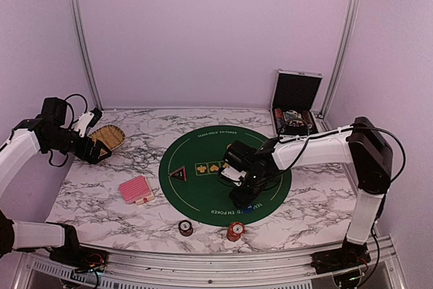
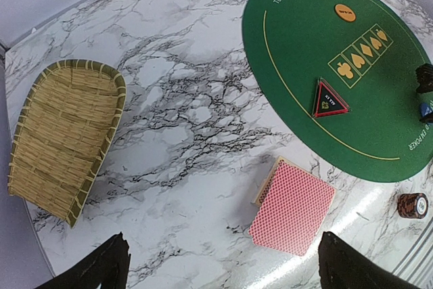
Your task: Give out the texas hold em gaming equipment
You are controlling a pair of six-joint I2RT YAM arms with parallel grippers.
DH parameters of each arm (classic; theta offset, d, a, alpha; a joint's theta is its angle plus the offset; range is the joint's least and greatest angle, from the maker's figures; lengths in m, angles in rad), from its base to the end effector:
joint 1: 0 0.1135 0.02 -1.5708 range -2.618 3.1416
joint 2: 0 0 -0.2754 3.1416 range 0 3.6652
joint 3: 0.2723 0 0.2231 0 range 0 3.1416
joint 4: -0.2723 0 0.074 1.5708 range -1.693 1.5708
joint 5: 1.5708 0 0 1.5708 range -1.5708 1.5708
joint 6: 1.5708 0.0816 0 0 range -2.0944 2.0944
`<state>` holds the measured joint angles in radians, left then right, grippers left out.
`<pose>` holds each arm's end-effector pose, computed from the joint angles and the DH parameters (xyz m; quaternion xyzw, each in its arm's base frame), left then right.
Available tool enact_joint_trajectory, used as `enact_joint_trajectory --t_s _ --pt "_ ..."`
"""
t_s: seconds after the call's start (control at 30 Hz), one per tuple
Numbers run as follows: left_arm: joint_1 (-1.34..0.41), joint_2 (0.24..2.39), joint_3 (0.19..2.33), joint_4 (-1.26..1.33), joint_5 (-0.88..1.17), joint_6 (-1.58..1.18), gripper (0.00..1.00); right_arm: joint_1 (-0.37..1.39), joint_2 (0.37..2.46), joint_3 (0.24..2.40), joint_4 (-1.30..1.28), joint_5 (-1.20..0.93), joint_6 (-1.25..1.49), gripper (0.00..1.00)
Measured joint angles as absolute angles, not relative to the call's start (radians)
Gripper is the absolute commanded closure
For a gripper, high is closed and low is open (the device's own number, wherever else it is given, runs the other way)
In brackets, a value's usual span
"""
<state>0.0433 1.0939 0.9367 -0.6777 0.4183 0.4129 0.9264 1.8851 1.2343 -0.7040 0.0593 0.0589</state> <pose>0.2162 -0.0238 0.2737 0.2411 0.8835 -0.1091 0.3866 0.2116 0.2735 0.1411 -0.4147 0.9031 0.0250 0.1089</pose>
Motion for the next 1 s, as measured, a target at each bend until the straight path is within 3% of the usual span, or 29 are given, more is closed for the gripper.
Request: enact_joint_trajectory --t_s 0.57,0.9,1.0 --pt "0.043 1.102 0.955 -0.678 0.419 0.413 0.01 0.797 1.732 1.049 -0.678 0.125 0.155 0.38" --pt "0.043 1.101 0.963 -0.678 0.419 0.413 0.01 0.797 1.705 1.126 -0.692 0.128 0.161 0.19" --pt "0.043 1.101 0.966 -0.678 0.419 0.413 0.01 0.804 1.625 1.134 -0.714 0.088 0.165 0.07"
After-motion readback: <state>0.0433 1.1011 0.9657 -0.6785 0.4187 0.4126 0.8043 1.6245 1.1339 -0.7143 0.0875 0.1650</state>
